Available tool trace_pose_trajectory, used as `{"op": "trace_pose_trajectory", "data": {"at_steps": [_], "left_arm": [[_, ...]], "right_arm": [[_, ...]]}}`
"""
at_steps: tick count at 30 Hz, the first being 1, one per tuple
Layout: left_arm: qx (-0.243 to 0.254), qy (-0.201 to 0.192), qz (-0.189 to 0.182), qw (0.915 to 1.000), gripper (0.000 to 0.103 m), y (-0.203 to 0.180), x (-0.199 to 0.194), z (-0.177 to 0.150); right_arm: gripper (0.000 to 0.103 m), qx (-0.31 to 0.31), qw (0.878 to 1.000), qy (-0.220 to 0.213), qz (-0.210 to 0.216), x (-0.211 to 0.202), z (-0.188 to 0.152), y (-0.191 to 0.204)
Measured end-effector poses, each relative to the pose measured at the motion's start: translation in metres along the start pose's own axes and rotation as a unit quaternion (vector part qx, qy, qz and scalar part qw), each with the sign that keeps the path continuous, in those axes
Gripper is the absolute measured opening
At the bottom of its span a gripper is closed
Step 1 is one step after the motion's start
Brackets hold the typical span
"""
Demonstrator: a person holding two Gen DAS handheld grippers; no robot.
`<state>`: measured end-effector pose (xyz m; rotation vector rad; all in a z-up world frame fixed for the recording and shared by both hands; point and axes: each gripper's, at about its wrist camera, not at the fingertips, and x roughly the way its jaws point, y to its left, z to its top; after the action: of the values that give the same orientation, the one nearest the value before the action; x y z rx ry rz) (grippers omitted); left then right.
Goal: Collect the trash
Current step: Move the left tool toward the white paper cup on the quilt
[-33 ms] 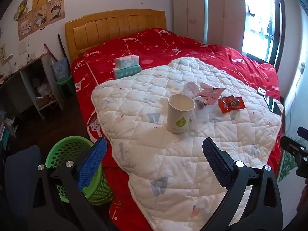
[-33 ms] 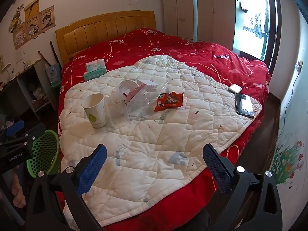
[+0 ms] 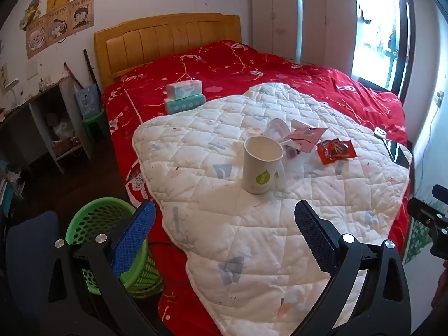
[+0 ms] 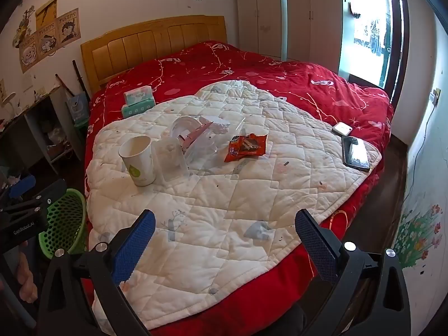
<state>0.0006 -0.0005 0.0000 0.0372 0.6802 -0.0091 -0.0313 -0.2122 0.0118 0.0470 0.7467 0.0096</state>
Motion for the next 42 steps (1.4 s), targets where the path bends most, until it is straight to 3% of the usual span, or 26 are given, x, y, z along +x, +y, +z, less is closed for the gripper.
{"op": "trace_pose_trajectory", "data": {"at_steps": [42], "left_arm": [[-0.028,0.014,-0.01,0.9995,0.098,0.012,0.023,0.012]], "right_arm": [[0.097,-0.006,1.0,-0.007,-0.014,0.011,0.022,-0.009]]}}
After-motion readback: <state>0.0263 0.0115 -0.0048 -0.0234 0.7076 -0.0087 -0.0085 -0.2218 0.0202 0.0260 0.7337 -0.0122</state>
